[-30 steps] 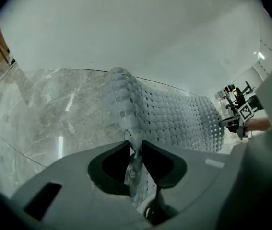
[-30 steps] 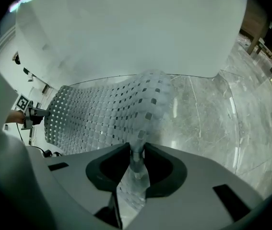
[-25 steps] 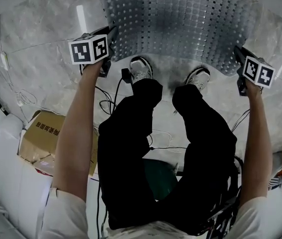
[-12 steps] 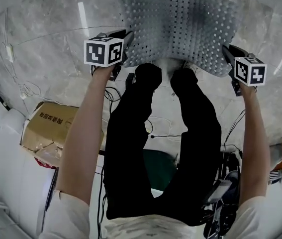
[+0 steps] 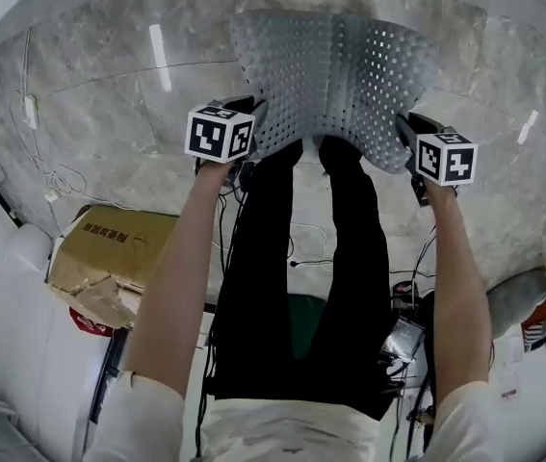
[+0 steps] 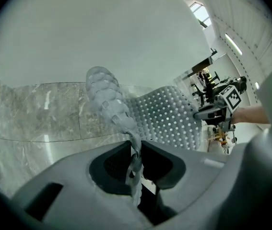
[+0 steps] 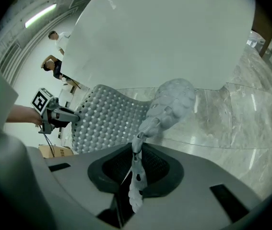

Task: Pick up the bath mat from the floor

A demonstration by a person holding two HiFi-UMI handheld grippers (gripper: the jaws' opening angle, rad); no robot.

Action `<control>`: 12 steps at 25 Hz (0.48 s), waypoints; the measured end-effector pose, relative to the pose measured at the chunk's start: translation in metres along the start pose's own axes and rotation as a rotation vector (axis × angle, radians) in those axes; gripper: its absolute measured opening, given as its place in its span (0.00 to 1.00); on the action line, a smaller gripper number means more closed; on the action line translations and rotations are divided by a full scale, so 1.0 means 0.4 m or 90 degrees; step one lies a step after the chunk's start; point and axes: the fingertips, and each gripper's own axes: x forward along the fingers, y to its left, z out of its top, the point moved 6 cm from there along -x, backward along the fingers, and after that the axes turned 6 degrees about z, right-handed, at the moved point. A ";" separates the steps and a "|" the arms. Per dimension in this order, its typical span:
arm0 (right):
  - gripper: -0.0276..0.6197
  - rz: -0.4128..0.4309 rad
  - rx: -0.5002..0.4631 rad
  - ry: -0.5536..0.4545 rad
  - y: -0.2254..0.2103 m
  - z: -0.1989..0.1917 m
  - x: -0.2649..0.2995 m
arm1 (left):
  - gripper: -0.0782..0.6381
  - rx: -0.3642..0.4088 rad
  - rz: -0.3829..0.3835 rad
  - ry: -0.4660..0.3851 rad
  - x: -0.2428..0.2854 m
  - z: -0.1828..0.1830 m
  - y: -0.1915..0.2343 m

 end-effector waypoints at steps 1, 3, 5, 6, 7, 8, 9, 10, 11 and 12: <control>0.14 0.002 0.006 -0.005 0.024 -0.008 -0.015 | 0.21 0.000 -0.002 -0.001 -0.018 -0.002 -0.021; 0.14 0.007 0.013 -0.014 0.072 -0.026 -0.047 | 0.21 -0.001 -0.005 -0.002 -0.058 -0.009 -0.061; 0.14 0.016 0.014 -0.022 0.119 -0.038 -0.087 | 0.21 0.006 -0.011 -0.003 -0.099 -0.016 -0.097; 0.14 0.021 0.015 -0.029 0.140 -0.040 -0.111 | 0.21 0.015 -0.018 -0.006 -0.120 -0.015 -0.114; 0.14 0.027 0.016 -0.038 0.159 -0.038 -0.138 | 0.21 0.026 -0.027 -0.011 -0.145 -0.014 -0.130; 0.14 0.032 0.016 -0.049 0.176 -0.034 -0.166 | 0.21 0.037 -0.035 -0.017 -0.174 -0.013 -0.143; 0.14 0.037 0.015 -0.059 0.192 -0.029 -0.195 | 0.21 0.043 -0.040 -0.025 -0.205 -0.013 -0.154; 0.14 0.041 0.012 -0.070 0.206 -0.024 -0.224 | 0.21 0.042 -0.043 -0.034 -0.238 -0.013 -0.163; 0.13 0.044 0.008 -0.079 0.220 -0.021 -0.255 | 0.21 0.035 -0.042 -0.044 -0.272 -0.015 -0.172; 0.13 0.045 0.005 -0.087 0.236 -0.022 -0.286 | 0.21 0.024 -0.041 -0.054 -0.308 -0.020 -0.181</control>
